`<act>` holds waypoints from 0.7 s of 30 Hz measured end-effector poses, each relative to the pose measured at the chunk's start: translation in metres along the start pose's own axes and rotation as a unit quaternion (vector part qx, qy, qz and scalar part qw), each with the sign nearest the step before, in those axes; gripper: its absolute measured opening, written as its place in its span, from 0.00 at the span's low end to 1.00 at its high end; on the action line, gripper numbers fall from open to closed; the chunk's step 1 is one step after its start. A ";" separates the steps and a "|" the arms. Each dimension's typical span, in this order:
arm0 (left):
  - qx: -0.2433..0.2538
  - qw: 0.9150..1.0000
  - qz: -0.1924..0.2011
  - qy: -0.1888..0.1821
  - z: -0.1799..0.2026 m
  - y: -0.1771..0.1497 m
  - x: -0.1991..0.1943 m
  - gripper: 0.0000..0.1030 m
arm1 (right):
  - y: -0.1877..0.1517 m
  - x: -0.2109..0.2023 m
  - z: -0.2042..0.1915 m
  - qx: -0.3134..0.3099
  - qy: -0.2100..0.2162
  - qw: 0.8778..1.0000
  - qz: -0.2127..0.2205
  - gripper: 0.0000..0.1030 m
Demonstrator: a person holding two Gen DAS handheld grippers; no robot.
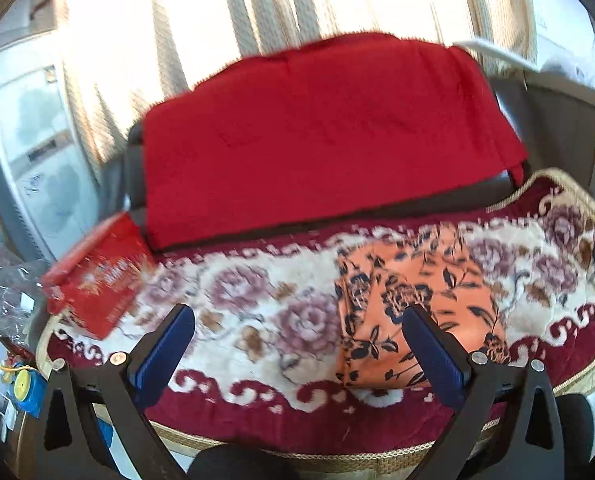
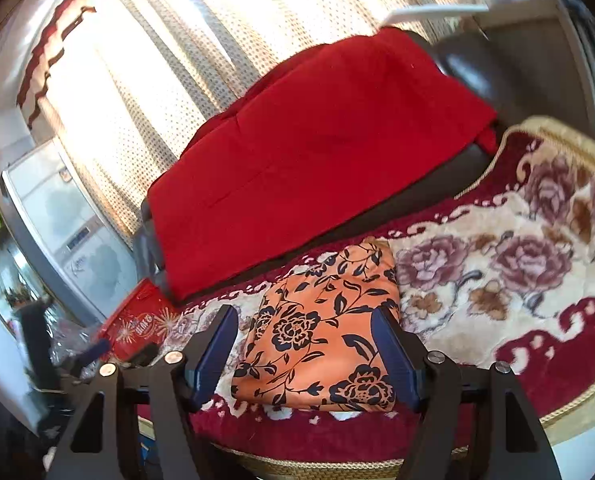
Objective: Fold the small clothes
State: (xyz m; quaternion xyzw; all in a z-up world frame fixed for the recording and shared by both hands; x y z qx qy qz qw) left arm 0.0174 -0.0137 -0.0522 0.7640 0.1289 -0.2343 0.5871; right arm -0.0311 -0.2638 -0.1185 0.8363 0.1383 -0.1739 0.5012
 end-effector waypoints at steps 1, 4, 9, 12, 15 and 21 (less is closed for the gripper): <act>-0.005 1.000 0.005 -0.002 -0.004 0.002 -0.006 1.00 | 0.000 -0.004 -0.006 -0.008 -0.001 1.000 0.001 0.70; -0.026 0.999 0.026 -0.007 -0.019 0.008 -0.026 1.00 | -0.002 -0.014 -0.023 -0.037 -0.019 0.999 0.003 0.70; -0.047 0.998 0.038 -0.011 -0.033 0.009 -0.041 1.00 | -0.012 -0.013 -0.041 -0.079 -0.048 0.996 -0.014 0.70; -0.056 0.998 0.039 -0.010 -0.039 0.009 -0.044 1.00 | -0.016 -0.011 -0.046 -0.085 -0.048 0.995 -0.021 0.70; -0.061 0.997 0.042 -0.002 -0.045 0.010 -0.042 1.00 | -0.017 -0.008 -0.053 -0.103 -0.055 0.993 -0.023 0.70; -0.068 0.997 0.041 0.013 -0.056 0.010 -0.036 1.00 | -0.021 0.000 -0.060 -0.126 -0.070 0.989 -0.024 0.70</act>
Point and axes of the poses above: each gripper's, at about its wrist camera, not at the fingertips, and x roughly the way its jaws point, z to its right, y to its top, the point moved 7 cm from there along x, roughly the way its jaws point, and after that the axes turned 5 degrees about y, right-handed, at the moved point
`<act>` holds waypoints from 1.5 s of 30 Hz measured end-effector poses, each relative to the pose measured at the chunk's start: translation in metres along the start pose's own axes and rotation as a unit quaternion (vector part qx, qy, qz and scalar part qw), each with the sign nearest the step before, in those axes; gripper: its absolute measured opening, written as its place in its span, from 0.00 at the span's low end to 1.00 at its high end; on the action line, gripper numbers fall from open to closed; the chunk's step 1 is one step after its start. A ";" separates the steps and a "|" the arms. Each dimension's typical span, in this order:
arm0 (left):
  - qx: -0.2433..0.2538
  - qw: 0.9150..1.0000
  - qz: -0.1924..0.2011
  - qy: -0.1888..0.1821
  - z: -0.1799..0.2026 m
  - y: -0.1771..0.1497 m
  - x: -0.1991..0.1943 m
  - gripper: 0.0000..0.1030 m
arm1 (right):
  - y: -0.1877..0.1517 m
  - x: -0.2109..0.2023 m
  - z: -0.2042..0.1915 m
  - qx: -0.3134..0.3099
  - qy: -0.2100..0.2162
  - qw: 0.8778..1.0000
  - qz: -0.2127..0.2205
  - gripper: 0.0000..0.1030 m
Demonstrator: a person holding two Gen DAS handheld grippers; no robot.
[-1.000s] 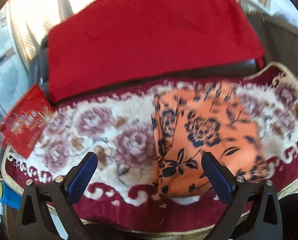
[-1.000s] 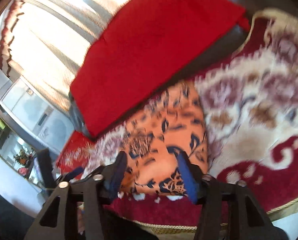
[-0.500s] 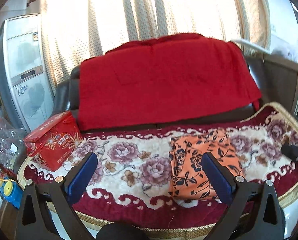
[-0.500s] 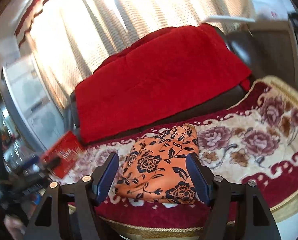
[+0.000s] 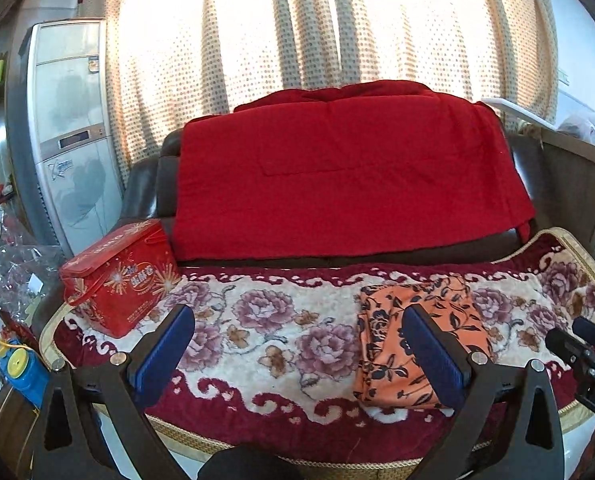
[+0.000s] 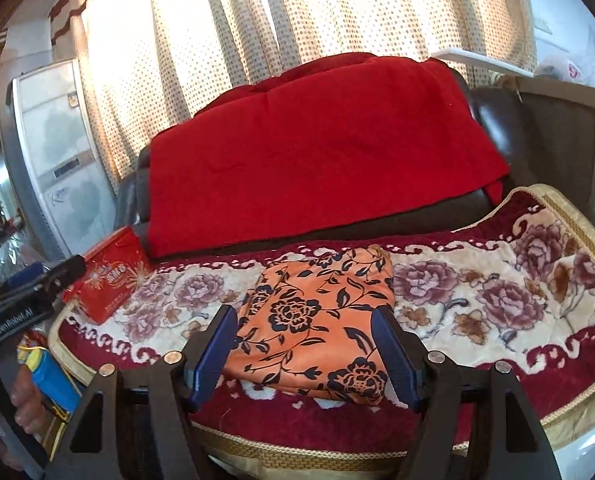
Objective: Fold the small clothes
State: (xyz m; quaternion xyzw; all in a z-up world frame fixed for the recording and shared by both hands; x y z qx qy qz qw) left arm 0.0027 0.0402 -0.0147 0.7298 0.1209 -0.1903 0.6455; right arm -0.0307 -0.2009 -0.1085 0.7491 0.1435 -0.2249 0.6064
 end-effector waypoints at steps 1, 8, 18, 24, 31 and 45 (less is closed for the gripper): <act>-0.002 1.000 0.001 0.002 -0.003 0.000 0.001 1.00 | -0.001 0.002 0.000 0.000 -0.002 1.000 -0.003 0.70; -0.014 1.000 -0.010 0.001 -0.016 -0.006 0.004 1.00 | -0.001 0.002 -0.007 0.002 -0.005 1.000 0.001 0.70; -0.015 1.000 -0.008 0.013 -0.029 -0.008 -0.006 1.00 | 0.004 -0.012 -0.032 -0.023 -0.008 0.999 0.022 0.70; -0.026 1.000 0.010 0.009 -0.039 0.001 -0.028 1.00 | 0.017 -0.037 -0.037 -0.021 -0.015 0.998 0.052 0.70; -0.036 0.998 0.040 0.010 -0.050 0.017 -0.055 1.00 | 0.032 -0.066 -0.052 -0.036 -0.017 0.996 0.082 0.71; -0.042 0.996 0.073 0.010 -0.062 0.036 -0.087 1.00 | 0.047 -0.112 -0.083 -0.077 -0.012 0.989 0.123 0.74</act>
Point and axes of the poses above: each gripper's, at about its wrist camera, not at the fingertips, and x roughly the way its jaws point, z to its right, y to its top, the point moved 7 cm from there along x, roughly the way its jaws point, and after that the axes turned 5 degrees about y, right-handed, at the moved point
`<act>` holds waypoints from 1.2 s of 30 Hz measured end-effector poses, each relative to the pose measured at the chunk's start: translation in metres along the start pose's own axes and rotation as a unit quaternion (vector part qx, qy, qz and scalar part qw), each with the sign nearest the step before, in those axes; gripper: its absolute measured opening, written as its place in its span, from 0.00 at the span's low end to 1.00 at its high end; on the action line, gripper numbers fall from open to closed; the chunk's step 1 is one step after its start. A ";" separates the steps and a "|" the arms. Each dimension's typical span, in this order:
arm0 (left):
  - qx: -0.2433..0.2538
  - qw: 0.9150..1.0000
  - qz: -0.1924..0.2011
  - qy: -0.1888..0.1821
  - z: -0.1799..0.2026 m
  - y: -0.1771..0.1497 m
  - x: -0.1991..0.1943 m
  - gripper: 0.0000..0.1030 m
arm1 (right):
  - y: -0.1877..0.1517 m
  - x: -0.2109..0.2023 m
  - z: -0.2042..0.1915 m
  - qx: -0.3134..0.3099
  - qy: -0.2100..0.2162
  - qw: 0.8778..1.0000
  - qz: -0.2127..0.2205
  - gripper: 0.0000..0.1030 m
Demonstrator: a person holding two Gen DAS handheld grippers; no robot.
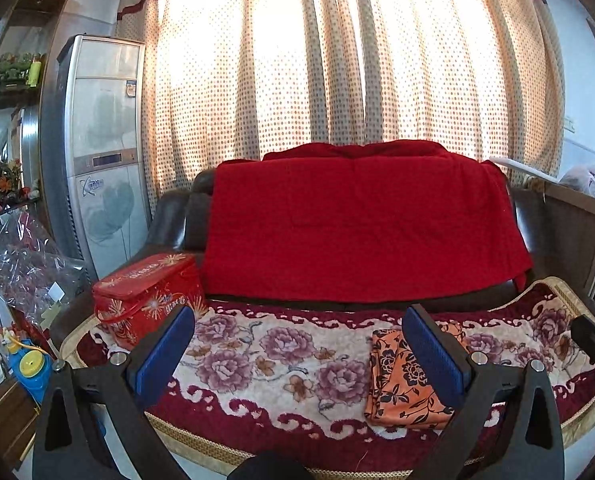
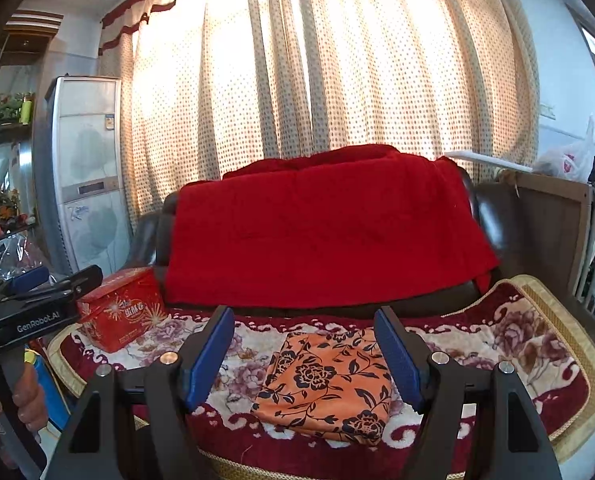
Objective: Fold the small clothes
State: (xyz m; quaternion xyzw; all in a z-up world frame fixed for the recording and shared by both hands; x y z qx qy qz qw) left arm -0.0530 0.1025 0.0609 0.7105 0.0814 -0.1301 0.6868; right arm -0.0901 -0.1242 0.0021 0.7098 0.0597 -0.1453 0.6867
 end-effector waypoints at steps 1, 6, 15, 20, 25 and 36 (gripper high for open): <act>-0.001 1.000 0.002 0.000 0.000 0.001 -0.002 1.00 | 0.002 -0.003 0.000 0.000 0.000 1.000 0.002 0.74; -0.003 1.000 0.003 -0.004 0.000 0.003 -0.004 1.00 | 0.003 -0.008 0.001 -0.004 -0.002 1.000 0.004 0.76; 0.000 1.000 0.005 -0.002 0.002 0.003 -0.005 1.00 | -0.006 -0.008 0.009 -0.003 -0.012 1.000 -0.007 0.76; 0.003 1.000 0.007 0.001 0.004 0.002 -0.004 1.00 | -0.011 -0.004 0.016 0.009 -0.013 1.000 -0.017 0.76; 0.004 1.000 0.005 0.001 0.006 0.001 -0.003 1.00 | -0.015 -0.002 0.015 0.009 -0.012 1.000 -0.020 0.76; 0.008 1.000 0.001 -0.001 0.009 -0.002 -0.002 1.00 | -0.019 0.001 0.016 0.013 -0.010 1.000 -0.023 0.76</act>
Point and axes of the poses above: each gripper's, at about its wrist camera, not at the fingertips, and x roughly the way its jaws point, z to its right, y to its top, the point moved 7 cm from there along x, roughly the way its jaws point, and after that the axes turned 5 degrees about y, right-handed, at the moved point
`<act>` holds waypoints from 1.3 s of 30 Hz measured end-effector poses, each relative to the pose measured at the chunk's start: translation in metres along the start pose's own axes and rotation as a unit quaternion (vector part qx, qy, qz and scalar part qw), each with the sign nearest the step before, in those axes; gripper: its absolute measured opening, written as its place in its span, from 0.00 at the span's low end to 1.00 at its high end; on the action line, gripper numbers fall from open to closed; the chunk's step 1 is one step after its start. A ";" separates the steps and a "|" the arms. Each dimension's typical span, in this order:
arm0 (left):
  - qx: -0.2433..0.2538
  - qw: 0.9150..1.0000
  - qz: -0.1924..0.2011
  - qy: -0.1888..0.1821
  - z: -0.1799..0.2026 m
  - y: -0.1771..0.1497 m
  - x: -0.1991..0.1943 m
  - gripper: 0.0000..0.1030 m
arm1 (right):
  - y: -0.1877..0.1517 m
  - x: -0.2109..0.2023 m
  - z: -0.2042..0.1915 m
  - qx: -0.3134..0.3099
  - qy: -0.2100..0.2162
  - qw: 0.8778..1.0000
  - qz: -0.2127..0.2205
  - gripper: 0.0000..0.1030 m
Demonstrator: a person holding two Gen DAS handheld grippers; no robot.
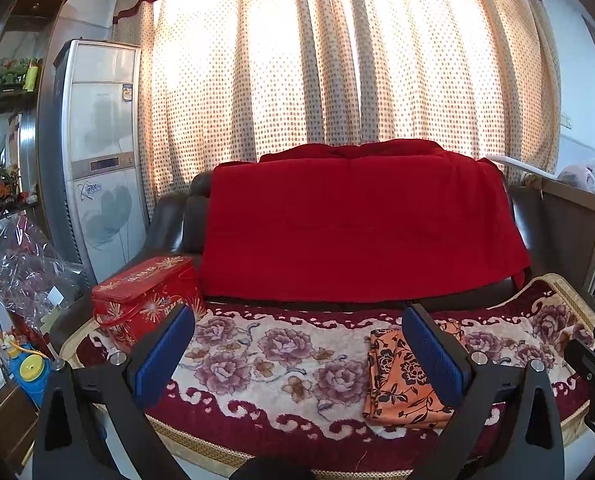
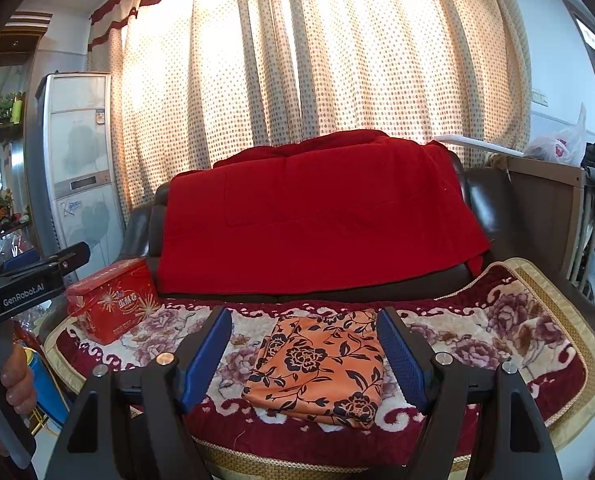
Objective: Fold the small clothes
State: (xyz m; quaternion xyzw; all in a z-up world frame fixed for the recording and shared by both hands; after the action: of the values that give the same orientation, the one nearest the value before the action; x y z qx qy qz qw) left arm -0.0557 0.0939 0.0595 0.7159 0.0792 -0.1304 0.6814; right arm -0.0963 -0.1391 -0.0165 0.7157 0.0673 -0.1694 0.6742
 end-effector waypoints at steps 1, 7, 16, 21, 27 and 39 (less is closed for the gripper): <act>0.000 1.000 0.000 0.001 0.000 -0.001 0.000 1.00 | 0.000 0.000 0.000 0.000 0.000 1.000 0.000 0.76; 0.003 1.000 -0.002 0.000 0.002 -0.002 0.003 1.00 | -0.001 0.002 0.001 0.002 0.001 1.000 -0.002 0.76; 0.007 1.000 -0.013 0.008 0.010 -0.003 0.014 1.00 | -0.001 0.020 0.005 0.010 0.012 1.000 -0.010 0.76; 0.006 1.000 -0.018 0.012 0.019 -0.001 0.024 1.00 | -0.004 0.036 0.010 0.018 0.022 0.999 -0.016 0.76; 0.004 1.000 -0.016 0.012 0.029 0.003 0.031 1.00 | -0.008 0.044 0.019 0.024 0.025 0.999 -0.018 0.76; 0.006 1.000 -0.028 0.007 0.038 0.004 0.048 1.00 | -0.004 0.059 0.021 0.012 0.023 0.999 -0.023 0.76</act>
State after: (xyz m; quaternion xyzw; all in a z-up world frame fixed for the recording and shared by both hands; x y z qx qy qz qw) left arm -0.0114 0.0529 0.0478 0.7183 0.1035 -0.1445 0.6726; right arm -0.0462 -0.1675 -0.0408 0.7255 0.0971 -0.1696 0.6599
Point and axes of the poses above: each gripper's, at about its wrist camera, not at the fingertips, and x roughly the way its jaws point, z to its right, y to its top, the point moved 7 cm from there along x, roughly the way its jaws point, and after that the axes turned 5 degrees about y, right-handed, at the moved point
